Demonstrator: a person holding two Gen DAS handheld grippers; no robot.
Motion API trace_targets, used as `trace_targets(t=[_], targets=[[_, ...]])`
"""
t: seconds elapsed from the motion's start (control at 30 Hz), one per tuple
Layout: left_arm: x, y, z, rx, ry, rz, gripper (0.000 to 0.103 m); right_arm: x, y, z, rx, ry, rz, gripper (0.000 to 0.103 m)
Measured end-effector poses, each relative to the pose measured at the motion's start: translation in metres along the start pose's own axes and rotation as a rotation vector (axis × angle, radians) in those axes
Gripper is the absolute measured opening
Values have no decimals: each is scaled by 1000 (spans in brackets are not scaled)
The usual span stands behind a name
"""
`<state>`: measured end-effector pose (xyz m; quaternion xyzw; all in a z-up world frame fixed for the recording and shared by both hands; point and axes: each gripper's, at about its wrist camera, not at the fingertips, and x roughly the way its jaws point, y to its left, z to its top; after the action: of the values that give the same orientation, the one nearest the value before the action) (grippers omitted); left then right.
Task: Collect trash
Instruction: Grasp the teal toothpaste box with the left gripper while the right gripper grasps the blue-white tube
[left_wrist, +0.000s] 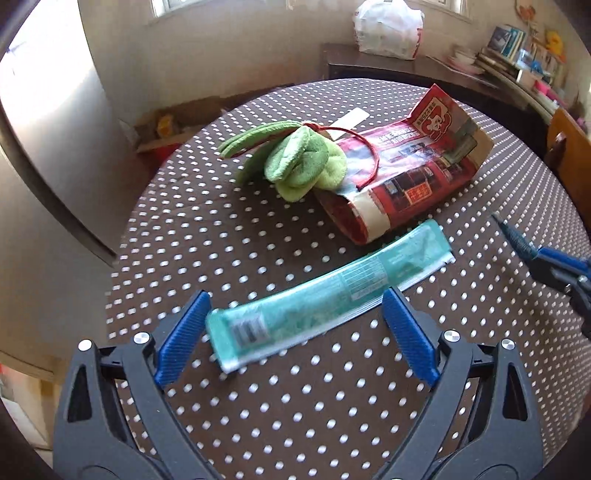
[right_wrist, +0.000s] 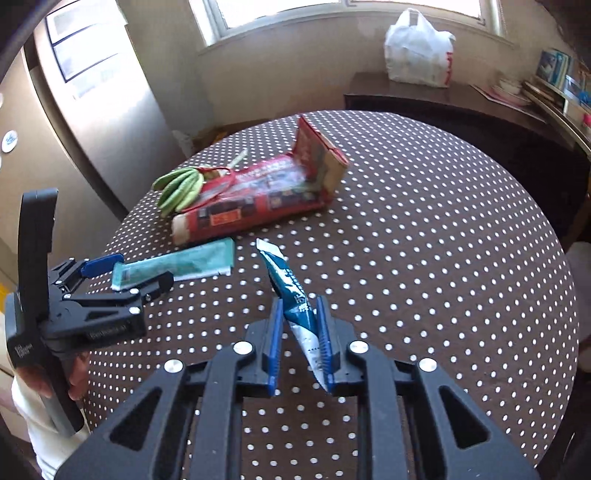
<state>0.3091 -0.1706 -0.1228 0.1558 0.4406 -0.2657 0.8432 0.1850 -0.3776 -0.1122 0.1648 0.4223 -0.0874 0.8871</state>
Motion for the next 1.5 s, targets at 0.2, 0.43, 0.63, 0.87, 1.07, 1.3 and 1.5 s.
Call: trace_targets(t=[0.2, 0.43, 0.63, 0.87, 1.07, 1.3, 1.5], targets=[[-13, 5, -10, -24, 35, -16, 67, 8, 9, 6, -7, 11, 14, 18], [-46, -8, -51, -75, 87, -15, 30, 10, 19, 6, -29, 18, 83, 18], [-66, -34, -70, -99, 74, -59, 35, -10, -1, 4, 0, -15, 94, 18], [-81, -40, -51, -93, -64, -17, 77, -26, -41, -2, 102, -46, 43, 18], [-44, -46, -34, -10, -16, 56, 77, -35, -56, -8, 127, -54, 32, 18], [-25, -45, -26, -49, 11, 8, 53, -38, -63, -10, 154, -51, 24, 18], [-45, -46, -51, -109, 14, 26, 21, -36, -58, -7, 145, -51, 57, 18]])
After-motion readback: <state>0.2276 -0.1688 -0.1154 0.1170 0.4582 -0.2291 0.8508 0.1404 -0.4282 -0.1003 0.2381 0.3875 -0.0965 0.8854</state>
